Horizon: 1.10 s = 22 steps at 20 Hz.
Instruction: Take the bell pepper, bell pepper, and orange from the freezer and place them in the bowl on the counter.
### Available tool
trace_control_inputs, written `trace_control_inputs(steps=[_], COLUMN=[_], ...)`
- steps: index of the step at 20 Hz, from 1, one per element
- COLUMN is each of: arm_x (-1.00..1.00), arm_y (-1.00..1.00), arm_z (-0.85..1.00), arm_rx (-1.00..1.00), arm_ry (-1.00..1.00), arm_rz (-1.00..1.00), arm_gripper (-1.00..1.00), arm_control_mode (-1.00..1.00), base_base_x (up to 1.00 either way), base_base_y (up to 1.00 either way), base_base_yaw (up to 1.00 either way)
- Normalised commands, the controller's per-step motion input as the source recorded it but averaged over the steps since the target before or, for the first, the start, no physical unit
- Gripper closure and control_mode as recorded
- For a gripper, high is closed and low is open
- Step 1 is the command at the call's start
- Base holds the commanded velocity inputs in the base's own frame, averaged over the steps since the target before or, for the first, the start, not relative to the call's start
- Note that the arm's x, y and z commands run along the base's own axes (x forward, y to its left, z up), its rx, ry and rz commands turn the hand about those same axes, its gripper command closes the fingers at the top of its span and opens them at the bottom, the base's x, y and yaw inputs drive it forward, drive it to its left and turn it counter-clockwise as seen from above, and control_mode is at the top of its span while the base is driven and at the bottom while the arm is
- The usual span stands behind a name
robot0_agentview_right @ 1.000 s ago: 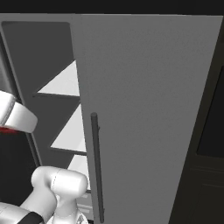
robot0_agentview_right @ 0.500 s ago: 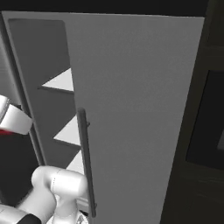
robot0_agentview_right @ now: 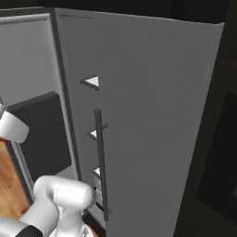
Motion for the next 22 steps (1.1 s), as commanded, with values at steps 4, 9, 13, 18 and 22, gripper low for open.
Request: trace_control_inputs(steps=[4,9,13,18,22], arm_x=[0.0,0.0,0.0,0.0,0.0], arm_y=[0.0,0.0,0.0,0.0,0.0], arm_z=[0.0,0.0,0.0,0.0,0.0], arm_rx=[0.0,0.0,0.0,0.0,0.0], arm_ry=[0.0,0.0,0.0,0.0,0.0], arm_rz=[0.0,0.0,0.0,0.0,0.0], arm_gripper=[1.0,1.0,1.0,1.0,1.0], arm_control_mode=[1.0,1.0,1.0,1.0,1.0], base_base_x=[0.0,0.0,0.0,0.08,0.76], base_base_y=[0.0,0.38,0.83,0.95,0.89], base_base_yaw=[1.0,0.9,0.76,0.67,0.28])
